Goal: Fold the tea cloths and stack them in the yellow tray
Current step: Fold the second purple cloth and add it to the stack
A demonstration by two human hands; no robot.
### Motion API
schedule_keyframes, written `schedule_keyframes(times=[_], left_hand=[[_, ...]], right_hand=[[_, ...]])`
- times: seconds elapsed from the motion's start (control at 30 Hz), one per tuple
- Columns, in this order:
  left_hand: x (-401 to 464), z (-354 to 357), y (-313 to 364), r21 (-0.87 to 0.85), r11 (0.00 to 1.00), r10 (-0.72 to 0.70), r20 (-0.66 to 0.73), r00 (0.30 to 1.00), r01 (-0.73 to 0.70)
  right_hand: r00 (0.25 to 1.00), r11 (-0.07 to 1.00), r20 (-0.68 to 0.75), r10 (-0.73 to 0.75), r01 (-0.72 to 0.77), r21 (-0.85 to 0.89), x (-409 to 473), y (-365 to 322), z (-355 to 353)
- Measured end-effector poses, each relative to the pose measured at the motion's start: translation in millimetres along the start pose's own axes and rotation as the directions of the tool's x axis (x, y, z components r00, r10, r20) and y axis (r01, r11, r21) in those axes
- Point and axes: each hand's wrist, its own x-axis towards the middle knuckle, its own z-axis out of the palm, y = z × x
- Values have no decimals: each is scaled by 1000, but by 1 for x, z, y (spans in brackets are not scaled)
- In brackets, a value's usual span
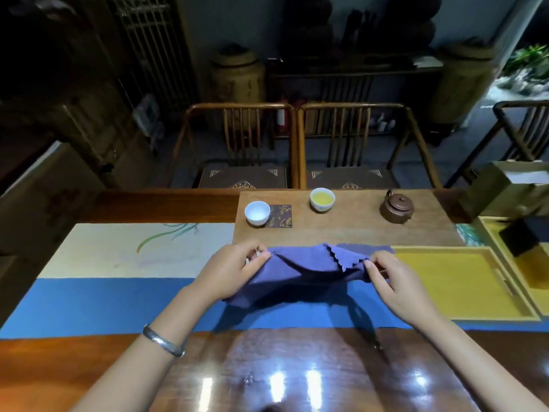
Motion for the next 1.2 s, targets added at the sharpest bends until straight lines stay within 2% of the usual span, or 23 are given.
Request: schedule_keyframes(times=[0.2,0.37,0.47,0.63,0.77,0.83,0.93,1.03,1.2], left_hand=[[-60,64,-37,-24,996,-71,269,961,80],[-91,108,-61,40,991,-133,427,894,128],[-94,127,-69,32,991,-127,463,877,127],[-84,144,-83,126,987,-147,468,871,99],[-84,156,-93,209,977,-92,584,807,-40],[-89,162,-98,207,978,-113,626,772,-24],[-98,169,-106,225,974,-148,628,764,3],[-101,169,-113,229,973,-179,633,753,39],[-112,157,-123,163,969,-249,617,747,188]], right_hand=[[972,989,195,128,-141,55,-75,30,33],[893,968,386,232,-250,-5,-138,53,67],[856,956,435,279,-290,-42,-160,63,81],[800,921,463,380,-375,-109,-172,70,98],[763,910,503,405,-392,-136,-175,70,104],[751,885,480,453,-444,-140,-176,69,107],[753,833,371,543,-537,-129,-175,61,116],[739,795,295,606,-572,-202,-167,54,130],[722,744,179,668,-641,-188,-153,49,146]])
